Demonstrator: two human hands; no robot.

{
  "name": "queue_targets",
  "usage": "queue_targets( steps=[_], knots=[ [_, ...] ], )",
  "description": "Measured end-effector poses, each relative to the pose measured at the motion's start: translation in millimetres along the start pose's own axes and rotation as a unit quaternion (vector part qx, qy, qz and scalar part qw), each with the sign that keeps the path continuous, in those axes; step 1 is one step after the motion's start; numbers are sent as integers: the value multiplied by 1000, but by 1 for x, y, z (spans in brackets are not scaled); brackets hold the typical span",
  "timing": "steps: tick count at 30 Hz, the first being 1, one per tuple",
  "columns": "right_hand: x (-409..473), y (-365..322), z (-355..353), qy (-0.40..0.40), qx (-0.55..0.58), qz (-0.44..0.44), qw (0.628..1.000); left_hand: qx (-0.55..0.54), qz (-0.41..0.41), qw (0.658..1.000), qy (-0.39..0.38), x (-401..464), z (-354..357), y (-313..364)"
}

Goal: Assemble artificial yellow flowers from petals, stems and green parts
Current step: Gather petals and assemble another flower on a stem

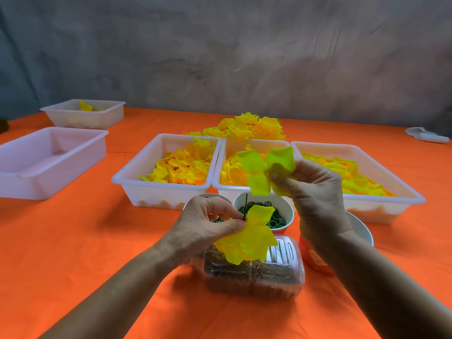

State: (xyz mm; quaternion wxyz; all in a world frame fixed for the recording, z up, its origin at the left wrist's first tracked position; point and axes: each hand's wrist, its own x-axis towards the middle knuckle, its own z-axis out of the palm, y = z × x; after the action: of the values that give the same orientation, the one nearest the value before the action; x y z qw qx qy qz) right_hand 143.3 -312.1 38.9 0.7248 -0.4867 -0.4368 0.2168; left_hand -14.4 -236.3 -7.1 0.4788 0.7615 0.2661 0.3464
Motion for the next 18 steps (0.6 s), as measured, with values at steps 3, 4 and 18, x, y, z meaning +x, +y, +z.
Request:
queue_targets(
  steps=[3, 4, 18],
  knots=[
    [5, -1, 0, 42, -58, -86, 994, -3, 4, 1000, -1, 0, -1, -1],
    [6, -1, 1, 41, -78, -101, 991, -4, 5, 1000, -2, 0, -1, -1],
    [-24, 8, 9, -67, 9, 61, 996, -19, 1, 999, 32, 4, 3, -7]
  ],
)
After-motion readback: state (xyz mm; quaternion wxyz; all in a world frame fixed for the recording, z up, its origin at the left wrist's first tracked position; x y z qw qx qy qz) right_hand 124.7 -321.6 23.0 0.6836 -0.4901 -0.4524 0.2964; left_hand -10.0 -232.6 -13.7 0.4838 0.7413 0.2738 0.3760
